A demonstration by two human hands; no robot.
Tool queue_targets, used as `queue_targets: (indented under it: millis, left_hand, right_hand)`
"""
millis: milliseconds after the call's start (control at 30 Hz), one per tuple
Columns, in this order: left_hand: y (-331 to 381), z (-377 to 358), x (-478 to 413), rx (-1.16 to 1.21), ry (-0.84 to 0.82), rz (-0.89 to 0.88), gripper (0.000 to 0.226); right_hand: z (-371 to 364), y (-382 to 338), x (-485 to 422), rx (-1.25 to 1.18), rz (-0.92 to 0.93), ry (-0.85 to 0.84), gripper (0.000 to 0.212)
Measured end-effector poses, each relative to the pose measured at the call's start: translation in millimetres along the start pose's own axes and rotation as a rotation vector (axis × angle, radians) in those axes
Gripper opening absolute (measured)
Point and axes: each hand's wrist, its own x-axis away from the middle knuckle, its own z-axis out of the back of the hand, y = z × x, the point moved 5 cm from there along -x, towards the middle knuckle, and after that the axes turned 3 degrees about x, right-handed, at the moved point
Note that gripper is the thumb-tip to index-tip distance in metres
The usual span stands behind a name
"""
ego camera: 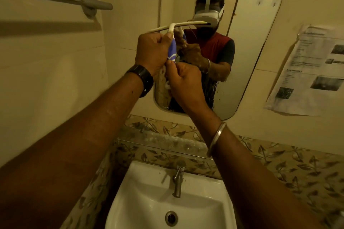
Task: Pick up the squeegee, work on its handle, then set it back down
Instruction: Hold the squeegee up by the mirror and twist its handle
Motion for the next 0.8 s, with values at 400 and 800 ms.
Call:
queue_targets:
  millis: [400, 800]
  left_hand:
    - [-64.3, -13.6, 78.7, 0.027, -0.087, 0.219, 0.036]
    - [-53.4, -8.7, 45.5, 0.036, -0.001, 0.171, 0.037]
  right_hand:
    - [-4.7, 55.3, 81.4, 0.048, -0.147, -0.092, 0.047]
    - [-8.2, 42.4, 44.1, 0.058, -0.082, -0.115, 0.047]
